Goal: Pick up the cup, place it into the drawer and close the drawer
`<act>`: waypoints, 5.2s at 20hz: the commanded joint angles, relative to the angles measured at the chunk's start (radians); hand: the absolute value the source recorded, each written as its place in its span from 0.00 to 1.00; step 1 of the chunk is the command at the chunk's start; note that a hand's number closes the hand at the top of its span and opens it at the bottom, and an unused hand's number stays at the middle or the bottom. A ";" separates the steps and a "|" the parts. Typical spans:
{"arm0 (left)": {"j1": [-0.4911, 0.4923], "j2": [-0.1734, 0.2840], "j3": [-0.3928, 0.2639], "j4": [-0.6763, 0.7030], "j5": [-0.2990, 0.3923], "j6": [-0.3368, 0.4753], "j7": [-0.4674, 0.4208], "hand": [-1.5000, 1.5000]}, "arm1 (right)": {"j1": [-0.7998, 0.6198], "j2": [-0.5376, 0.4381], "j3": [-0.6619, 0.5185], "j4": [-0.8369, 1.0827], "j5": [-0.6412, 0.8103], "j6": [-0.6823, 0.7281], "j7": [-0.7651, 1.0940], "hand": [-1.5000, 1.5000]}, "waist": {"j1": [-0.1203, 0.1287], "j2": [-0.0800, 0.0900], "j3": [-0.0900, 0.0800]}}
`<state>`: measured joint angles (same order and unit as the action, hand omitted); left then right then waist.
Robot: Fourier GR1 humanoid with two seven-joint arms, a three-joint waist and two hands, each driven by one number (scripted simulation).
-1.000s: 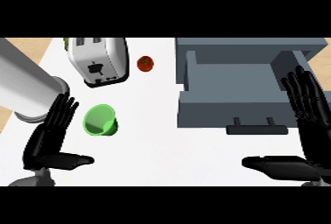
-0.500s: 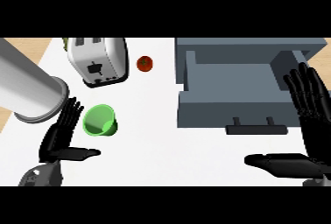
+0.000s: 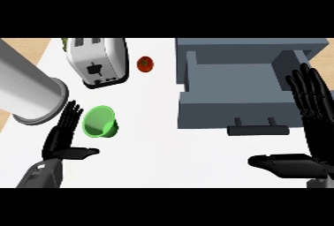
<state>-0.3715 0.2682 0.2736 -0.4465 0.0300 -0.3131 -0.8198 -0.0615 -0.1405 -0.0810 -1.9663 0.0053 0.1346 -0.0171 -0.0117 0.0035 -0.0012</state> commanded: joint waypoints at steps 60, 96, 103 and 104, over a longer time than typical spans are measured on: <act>-0.122 -0.086 0.118 0.063 0.123 -0.140 -0.327 1.00 | -0.034 -0.035 -0.065 0.064 -0.033 0.048 0.007 0.00 | -0.001 0.001 -0.001; -0.747 -0.268 -0.349 -0.341 0.245 0.527 0.519 1.00 | -0.050 0.000 -0.058 0.154 -0.002 0.049 -0.087 0.00 | -0.011 0.003 0.002; -0.869 -0.268 -0.407 -0.140 0.334 0.592 0.499 1.00 | 0.015 -0.045 -0.091 0.022 -0.065 0.101 -0.018 0.00 | -0.029 0.004 0.002; -0.852 -0.268 -0.462 -0.147 0.366 0.605 0.492 1.00 | 0.010 -0.053 -0.116 0.093 -0.069 0.115 -0.081 0.00 | -0.026 0.003 0.002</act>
<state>-1.1806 0.0001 -0.1363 -0.6742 0.3456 0.2630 -0.3180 -0.0543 -0.1793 -0.1813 -1.8955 -0.0542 0.2285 -0.0711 -0.0359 0.0057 0.0004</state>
